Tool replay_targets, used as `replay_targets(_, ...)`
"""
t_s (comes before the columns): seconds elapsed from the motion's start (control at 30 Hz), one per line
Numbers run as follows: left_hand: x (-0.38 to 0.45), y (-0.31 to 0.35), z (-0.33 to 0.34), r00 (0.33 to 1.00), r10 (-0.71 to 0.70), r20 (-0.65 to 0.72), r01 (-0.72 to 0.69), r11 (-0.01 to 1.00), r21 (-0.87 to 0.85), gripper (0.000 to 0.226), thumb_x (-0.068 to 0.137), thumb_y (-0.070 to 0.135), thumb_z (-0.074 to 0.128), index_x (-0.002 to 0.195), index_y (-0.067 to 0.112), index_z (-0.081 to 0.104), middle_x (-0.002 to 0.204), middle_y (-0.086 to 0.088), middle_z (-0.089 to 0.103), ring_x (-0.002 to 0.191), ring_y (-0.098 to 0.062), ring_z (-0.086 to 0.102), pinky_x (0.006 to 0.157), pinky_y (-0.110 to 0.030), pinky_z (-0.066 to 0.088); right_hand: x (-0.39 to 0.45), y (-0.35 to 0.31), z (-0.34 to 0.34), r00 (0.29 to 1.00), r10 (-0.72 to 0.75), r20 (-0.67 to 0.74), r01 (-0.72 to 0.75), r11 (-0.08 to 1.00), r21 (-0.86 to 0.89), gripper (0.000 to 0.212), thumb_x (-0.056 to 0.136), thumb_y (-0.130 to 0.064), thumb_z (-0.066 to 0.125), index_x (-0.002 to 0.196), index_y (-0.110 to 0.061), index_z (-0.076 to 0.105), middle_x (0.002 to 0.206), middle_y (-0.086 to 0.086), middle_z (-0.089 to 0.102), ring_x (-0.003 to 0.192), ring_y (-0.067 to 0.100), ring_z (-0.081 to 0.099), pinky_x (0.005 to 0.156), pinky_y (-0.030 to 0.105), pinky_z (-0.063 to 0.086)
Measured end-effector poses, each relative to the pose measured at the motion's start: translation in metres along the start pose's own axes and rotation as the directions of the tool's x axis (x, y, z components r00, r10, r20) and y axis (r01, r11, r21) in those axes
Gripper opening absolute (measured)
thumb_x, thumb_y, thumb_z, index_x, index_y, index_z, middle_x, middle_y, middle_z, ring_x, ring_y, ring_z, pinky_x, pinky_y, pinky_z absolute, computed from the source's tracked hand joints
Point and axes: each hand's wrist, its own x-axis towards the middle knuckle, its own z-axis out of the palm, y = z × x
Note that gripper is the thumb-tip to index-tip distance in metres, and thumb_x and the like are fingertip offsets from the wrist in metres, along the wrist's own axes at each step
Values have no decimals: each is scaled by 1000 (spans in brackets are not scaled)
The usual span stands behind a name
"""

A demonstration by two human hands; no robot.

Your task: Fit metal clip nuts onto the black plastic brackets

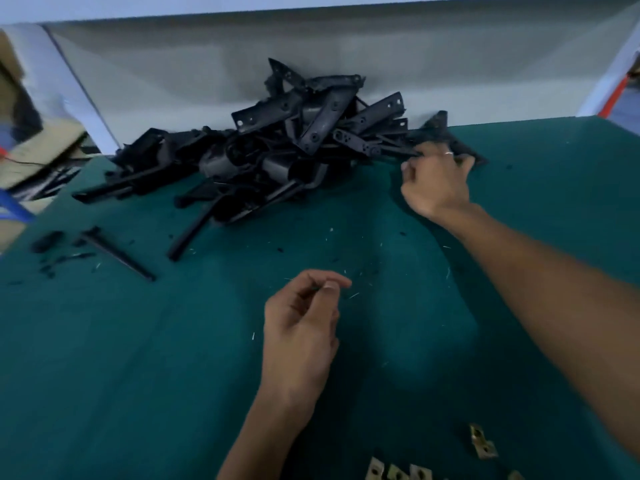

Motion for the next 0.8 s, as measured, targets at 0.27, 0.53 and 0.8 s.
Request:
replay_targets(0.27, -4, 1, -1, 997, 69, 34, -69, 997, -25, 24, 98, 11, 53, 80, 15, 68, 54, 7, 35, 44, -12, 24, 43, -22, 26, -54, 9, -132, 919, -208, -335, 124, 959, -257, 37, 102, -18, 47, 92, 6, 74, 111, 17, 68, 95, 44, 58, 78, 47, 43)
replay_targets(0.53, -22, 15, 12, 974, 181, 137, -198, 971, 130, 24, 97, 38, 61, 113, 25, 71, 101, -1, 73, 92, -16, 68, 78, -43, 57, -184, -34, -152, 983, 171, -70, -34, 536, 843, 31, 97, -11, 66, 72, -22, 80, 87, -4, 77, 75, 3, 65, 67, 23, 51)
replay_targets(0.8, -44, 53, 40, 999, -18, 33, 18, 1000, 12, 92, 83, 74, 55, 148, 10, 40, 138, 1, 58, 126, -14, 58, 109, -41, 45, -280, -87, -144, 942, -293, -166, 335, 867, 370, 31, 89, 1, 68, 119, -9, 72, 130, -6, 57, 106, 19, 60, 78, 31, 55)
